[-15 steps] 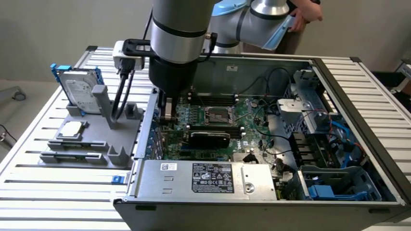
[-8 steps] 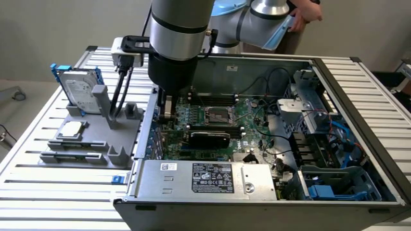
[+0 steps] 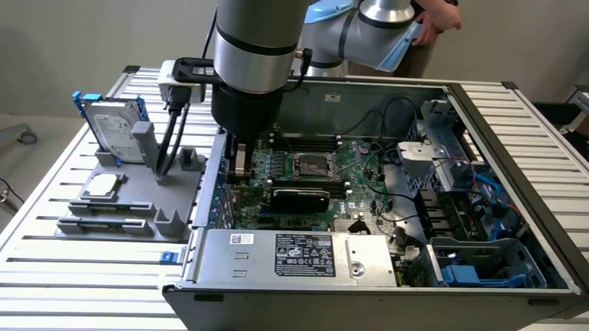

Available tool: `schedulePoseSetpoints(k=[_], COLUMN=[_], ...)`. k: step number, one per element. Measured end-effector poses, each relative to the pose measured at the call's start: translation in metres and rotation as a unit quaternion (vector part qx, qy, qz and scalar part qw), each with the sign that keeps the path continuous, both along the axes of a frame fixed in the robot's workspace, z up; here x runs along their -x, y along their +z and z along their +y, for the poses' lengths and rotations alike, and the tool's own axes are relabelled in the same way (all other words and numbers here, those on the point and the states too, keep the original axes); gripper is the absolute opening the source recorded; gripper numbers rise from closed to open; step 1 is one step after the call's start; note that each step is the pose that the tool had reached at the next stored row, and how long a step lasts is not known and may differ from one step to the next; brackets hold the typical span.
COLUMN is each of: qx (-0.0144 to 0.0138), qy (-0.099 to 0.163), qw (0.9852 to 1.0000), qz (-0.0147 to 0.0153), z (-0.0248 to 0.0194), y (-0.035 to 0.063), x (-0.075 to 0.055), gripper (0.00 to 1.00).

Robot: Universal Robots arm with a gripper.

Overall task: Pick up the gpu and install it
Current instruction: 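Insert the gpu into the slot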

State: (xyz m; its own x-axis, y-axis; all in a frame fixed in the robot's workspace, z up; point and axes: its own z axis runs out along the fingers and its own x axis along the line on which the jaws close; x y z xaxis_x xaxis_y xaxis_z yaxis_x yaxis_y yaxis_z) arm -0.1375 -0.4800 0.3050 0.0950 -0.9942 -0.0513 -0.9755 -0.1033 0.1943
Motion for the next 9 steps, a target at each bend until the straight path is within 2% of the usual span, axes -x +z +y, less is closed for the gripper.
schedulePoseSetpoints(k=[5,9], qx=[0.0033,0.0041], qy=[0.000,0.000], qw=[1.0000,1.0000], qz=[0.0000,0.0000], z=[-0.0019,-0.0020], y=[-0.0037,-0.0109], x=[0.000,0.000], gripper=[0.11,0.11])
